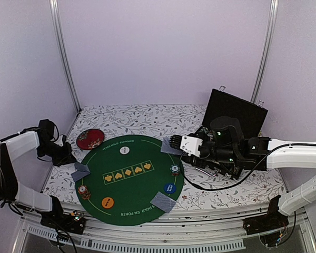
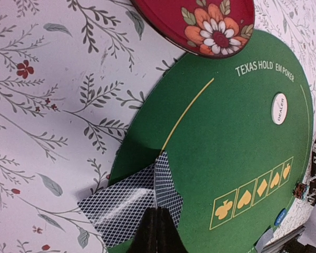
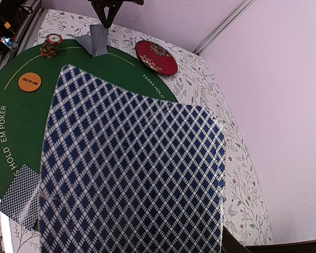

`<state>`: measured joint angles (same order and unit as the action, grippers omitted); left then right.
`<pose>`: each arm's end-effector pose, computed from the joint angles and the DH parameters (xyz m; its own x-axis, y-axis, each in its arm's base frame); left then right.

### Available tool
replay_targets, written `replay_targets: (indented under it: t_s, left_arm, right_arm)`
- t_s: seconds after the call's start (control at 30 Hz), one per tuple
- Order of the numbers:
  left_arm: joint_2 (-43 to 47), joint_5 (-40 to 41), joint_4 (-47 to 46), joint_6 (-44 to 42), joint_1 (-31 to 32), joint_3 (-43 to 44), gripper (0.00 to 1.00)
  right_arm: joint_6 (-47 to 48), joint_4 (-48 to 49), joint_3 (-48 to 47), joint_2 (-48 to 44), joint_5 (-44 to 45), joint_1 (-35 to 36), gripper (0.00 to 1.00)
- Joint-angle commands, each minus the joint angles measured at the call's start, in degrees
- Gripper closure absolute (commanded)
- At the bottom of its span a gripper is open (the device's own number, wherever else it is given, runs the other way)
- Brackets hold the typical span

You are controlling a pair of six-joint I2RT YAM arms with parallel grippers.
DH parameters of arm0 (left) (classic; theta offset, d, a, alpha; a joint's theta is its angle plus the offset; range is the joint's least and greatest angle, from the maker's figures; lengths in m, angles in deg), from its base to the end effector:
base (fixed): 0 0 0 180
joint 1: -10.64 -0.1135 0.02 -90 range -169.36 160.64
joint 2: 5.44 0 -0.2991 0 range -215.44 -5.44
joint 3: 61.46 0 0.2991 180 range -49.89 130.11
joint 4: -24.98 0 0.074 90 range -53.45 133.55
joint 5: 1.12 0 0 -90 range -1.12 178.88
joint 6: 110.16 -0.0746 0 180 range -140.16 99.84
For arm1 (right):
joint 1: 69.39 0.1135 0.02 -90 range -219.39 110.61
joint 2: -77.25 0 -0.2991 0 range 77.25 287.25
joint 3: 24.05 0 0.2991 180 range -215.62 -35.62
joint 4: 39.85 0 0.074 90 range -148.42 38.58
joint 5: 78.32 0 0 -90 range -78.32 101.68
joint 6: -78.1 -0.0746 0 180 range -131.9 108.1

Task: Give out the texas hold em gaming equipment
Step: Place the poker card in the small blind area.

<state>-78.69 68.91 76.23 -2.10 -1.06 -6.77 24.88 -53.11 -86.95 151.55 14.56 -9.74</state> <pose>0.2667 0.0292 0.1694 -0.8505 -0.4737 -0.2288 -0.3564 0.8387 -0.4117 0.1888 0.3150 0.2804 0.3334 -0.6141 -0.7153 -0.7981 0.2202 -0.5609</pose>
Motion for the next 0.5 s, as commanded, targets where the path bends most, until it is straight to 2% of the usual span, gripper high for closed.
replay_targets:
  t_s: [0.0, 0.3, 0.47]
  left_arm:
    - [-0.85, 0.81, 0.16, 0.37, -0.42, -0.07, 0.96]
    - [0.13, 3.15, 2.52, 0.73, -0.42, 0.93, 0.77]
    - [3.03, 6.69, 5.44, 0.56, -0.42, 3.17, 0.58]
  right_arm:
    - [0.05, 1.28, 0.36, -2.31, 0.30, -0.17, 0.55]
    - [0.05, 1.09, 0.39, -2.56, 0.20, -0.22, 0.55]
    - [0.13, 0.98, 0.23, -2.42, 0.12, -0.17, 0.55]
